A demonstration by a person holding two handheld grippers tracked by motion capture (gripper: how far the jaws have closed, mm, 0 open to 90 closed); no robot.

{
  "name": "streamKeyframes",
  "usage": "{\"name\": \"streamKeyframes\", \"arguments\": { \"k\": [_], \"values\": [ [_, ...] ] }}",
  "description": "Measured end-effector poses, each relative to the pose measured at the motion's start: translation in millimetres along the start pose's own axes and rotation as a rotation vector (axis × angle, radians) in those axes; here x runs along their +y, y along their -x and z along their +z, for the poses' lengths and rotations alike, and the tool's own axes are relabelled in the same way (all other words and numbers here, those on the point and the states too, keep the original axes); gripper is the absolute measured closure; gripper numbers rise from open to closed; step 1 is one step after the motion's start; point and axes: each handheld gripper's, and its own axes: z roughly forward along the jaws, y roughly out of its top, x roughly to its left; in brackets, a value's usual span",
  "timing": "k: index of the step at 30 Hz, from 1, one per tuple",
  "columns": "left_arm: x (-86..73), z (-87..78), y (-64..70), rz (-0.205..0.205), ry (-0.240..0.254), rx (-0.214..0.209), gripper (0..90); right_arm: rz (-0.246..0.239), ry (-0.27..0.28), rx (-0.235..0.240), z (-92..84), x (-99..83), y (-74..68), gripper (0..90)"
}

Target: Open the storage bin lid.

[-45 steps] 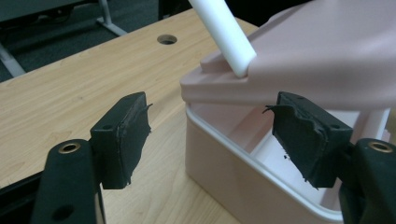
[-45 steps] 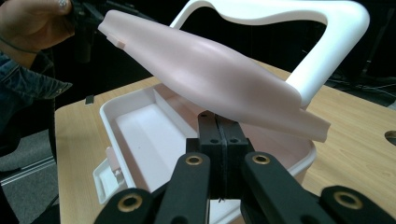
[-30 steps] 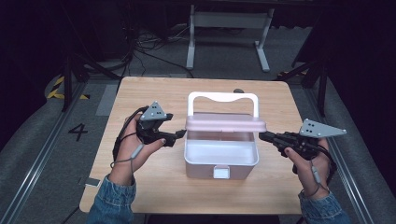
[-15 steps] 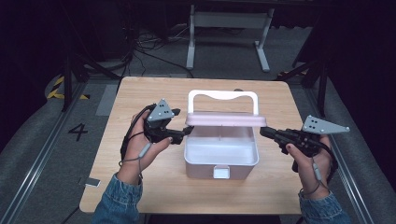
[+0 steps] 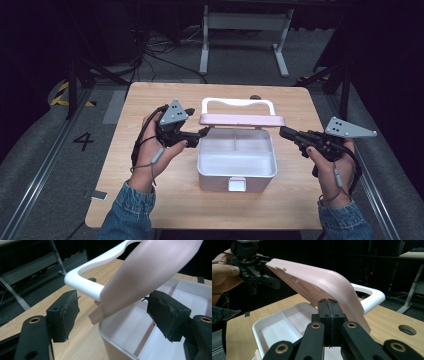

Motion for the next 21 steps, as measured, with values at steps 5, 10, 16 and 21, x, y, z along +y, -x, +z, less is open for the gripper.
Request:
{"name": "streamKeyframes", "arguments": {
  "k": [5, 10, 16, 21],
  "values": [
    [4.1, 4.6, -1.3, 0.004, 0.007, 0.006, 26.8, 0.001, 0.005, 0.001, 0.5, 0.7, 2.6, 90.0],
    [11.0, 8.2, -0.4, 0.008, 0.023, 0.001, 28.4, 0.004, 0.006, 0.002, 2.2, 0.9, 4.1, 90.0],
    [18.3, 11.5, -0.3, 0.024, 0.051, -0.007, 33.1, 0.008, 0.006, 0.004, 3.1, 0.8, 5.6, 90.0],
    [18.7, 13.4, -1.3, 0.022, 0.056, -0.030, 47.2, 0.008, 0.007, 0.001, 3.3, 0.5, 6.8, 90.0]
  ]
}}
